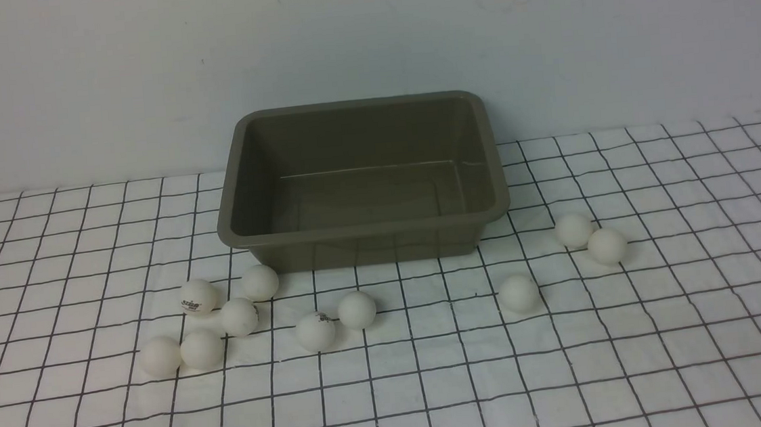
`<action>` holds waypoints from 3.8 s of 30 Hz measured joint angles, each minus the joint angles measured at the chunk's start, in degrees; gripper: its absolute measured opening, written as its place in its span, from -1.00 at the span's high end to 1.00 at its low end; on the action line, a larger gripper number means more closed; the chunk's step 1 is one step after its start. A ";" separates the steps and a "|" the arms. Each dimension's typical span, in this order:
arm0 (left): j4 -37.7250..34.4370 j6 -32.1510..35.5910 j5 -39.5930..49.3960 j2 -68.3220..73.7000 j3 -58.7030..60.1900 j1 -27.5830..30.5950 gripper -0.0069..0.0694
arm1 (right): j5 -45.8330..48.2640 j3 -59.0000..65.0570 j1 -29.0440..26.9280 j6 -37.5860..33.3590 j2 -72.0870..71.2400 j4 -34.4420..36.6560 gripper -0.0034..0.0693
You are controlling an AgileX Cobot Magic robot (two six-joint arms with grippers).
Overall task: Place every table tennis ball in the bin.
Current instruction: Use the right arm to clamp the table tennis ball closest to it
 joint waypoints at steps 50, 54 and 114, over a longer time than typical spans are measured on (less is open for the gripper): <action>0.00 0.00 0.00 0.00 0.00 0.00 0.83 | 51.52 -64.81 10.52 7.98 95.81 -61.88 0.95; 0.00 0.00 0.00 0.00 0.00 0.00 0.83 | 51.67 -68.73 10.95 12.39 103.85 -65.40 0.95; 0.00 0.00 0.00 0.00 0.00 0.00 0.83 | 62.53 -88.92 10.72 14.92 124.61 -65.96 -0.08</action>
